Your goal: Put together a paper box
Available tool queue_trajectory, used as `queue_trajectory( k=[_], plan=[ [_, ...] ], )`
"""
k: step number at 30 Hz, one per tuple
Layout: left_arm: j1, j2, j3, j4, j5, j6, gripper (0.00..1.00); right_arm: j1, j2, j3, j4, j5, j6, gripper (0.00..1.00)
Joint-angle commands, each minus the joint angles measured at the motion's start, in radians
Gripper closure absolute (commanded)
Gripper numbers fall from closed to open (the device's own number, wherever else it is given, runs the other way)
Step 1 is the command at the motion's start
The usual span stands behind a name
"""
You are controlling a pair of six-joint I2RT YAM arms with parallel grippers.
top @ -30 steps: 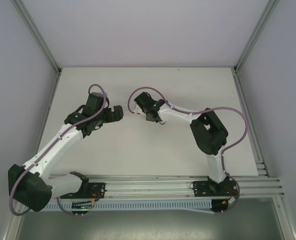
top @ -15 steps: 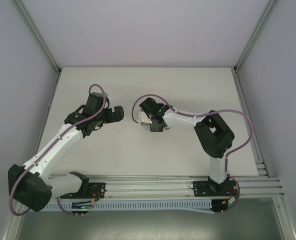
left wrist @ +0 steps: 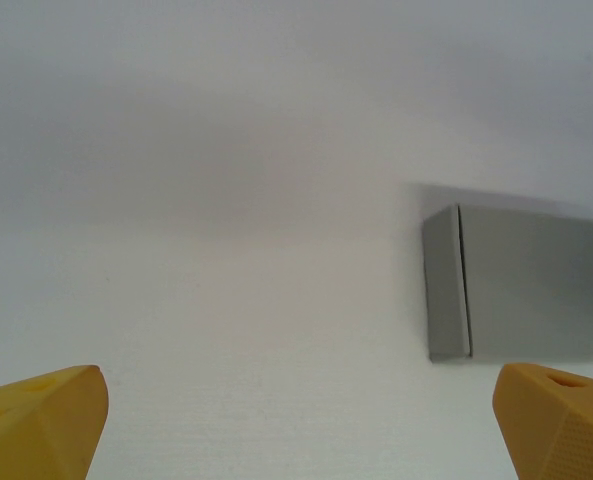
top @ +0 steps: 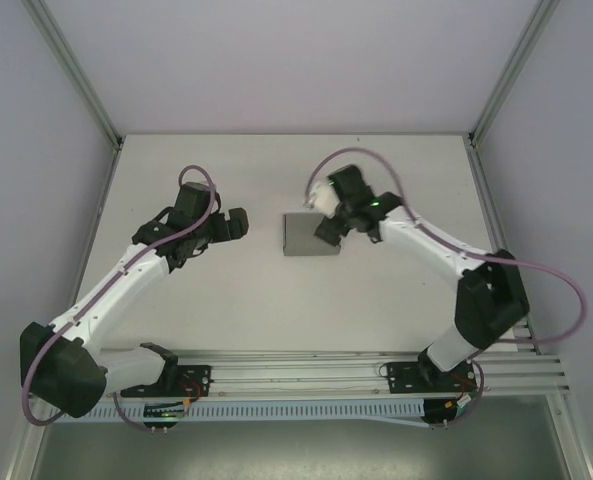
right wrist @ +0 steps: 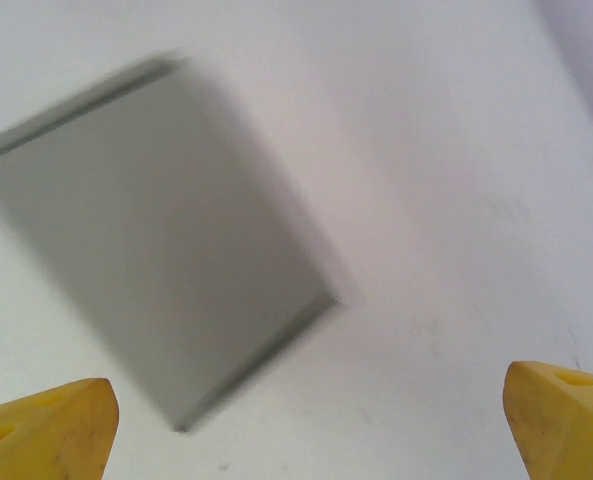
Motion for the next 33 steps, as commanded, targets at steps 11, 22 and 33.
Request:
queue_trajectory(
  k=[11, 22, 33],
  plan=[
    [0.202, 0.014, -0.436, 0.988, -0.209, 0.486, 0.02, -0.463, -0.374, -0.652, 0.769, 0.018, 0.570, 0.01],
    [0.339, 0.195, -0.616, 1.568, -0.205, 0.497, 0.01, -0.527, -0.185, -0.748, 1.045, -0.036, 0.535, 0.01],
    [0.360, 0.416, -0.614, 1.778, -0.095, 0.475, 0.01, -0.615, 0.009, -0.821, 1.309, -0.121, 0.612, 0.01]
  ],
)
